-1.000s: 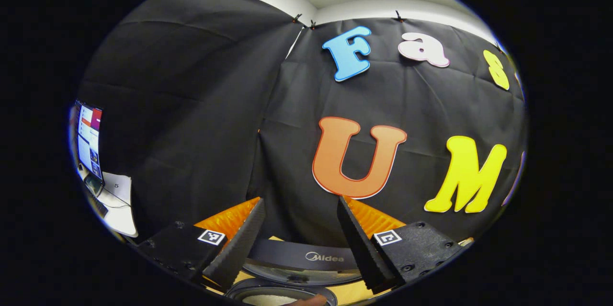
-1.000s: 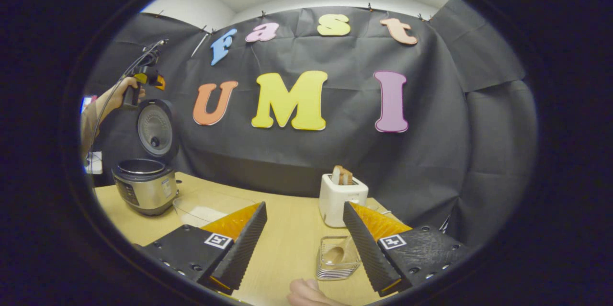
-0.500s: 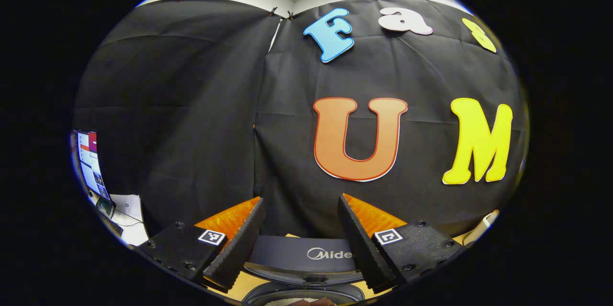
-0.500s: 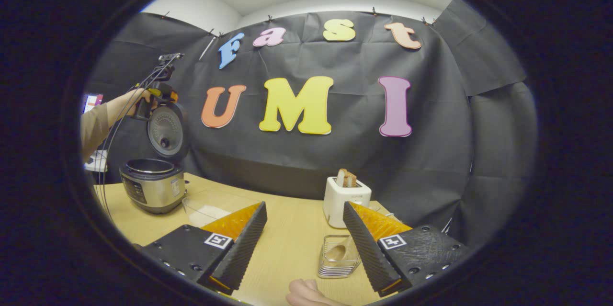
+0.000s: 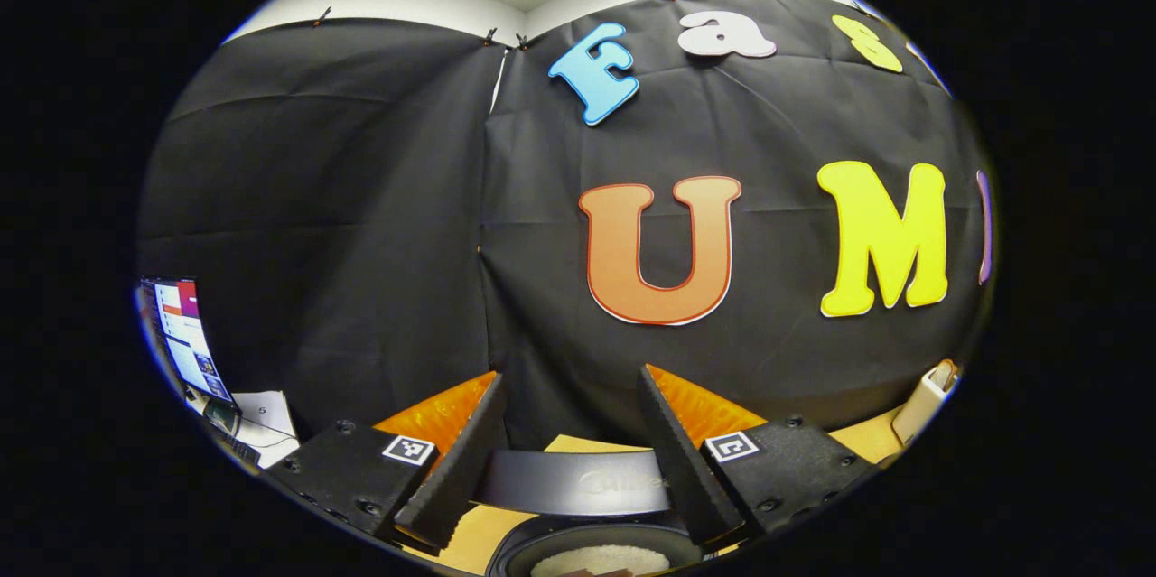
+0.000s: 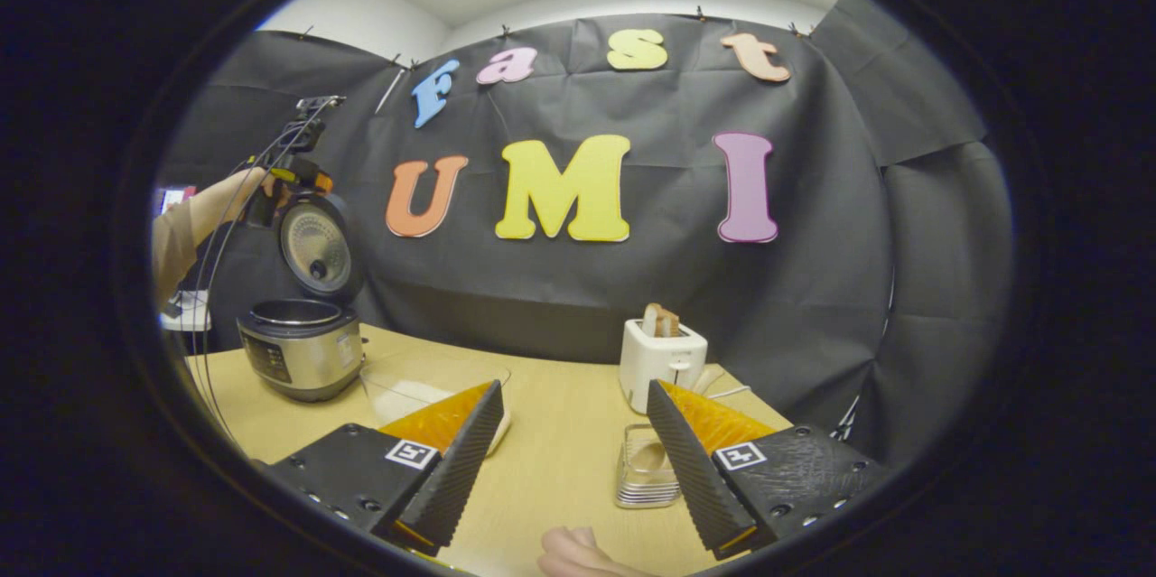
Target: Close the left gripper, press the button to open the rice cooker; take a wooden spoon from the chopstick holder with the right hand, scoop a spoonful of rice and pour it into the rice cooker, then put the wooden spoon back into the chopstick holder.
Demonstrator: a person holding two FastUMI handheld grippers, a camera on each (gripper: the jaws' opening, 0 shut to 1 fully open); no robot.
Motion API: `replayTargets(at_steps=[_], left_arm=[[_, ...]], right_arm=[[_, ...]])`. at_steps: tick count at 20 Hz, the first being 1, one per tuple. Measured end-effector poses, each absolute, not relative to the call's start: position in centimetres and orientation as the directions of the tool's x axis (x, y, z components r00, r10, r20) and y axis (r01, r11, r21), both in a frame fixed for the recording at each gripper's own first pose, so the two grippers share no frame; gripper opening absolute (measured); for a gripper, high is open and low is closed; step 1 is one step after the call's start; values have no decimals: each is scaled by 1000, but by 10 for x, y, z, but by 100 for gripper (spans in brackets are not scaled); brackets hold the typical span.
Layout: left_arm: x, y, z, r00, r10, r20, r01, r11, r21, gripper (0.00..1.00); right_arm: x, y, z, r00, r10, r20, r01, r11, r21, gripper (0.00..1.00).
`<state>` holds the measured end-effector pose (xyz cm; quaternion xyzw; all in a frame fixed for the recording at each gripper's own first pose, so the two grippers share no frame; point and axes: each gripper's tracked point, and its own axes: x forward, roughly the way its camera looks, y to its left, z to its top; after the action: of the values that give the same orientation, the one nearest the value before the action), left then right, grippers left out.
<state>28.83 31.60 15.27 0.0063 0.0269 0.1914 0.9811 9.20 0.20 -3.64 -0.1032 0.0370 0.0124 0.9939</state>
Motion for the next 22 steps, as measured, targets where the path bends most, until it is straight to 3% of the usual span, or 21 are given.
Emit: replayTargets(at_steps=[6, 11, 22], left_arm=[[249, 290, 125, 949, 302, -90, -299, 953, 42, 93], [221, 259, 59, 936, 236, -263, -214, 971, 107, 93], [186, 235, 2, 919, 226, -322, -233, 972, 18, 93]], right_arm=[[58, 8, -43, 997, -6, -73, -9, 981, -195, 95], [25, -6, -16, 990, -137, -29, 127, 966, -227, 95], [-7, 17, -10, 995, -97, -38, 90, 983, -162, 95]])
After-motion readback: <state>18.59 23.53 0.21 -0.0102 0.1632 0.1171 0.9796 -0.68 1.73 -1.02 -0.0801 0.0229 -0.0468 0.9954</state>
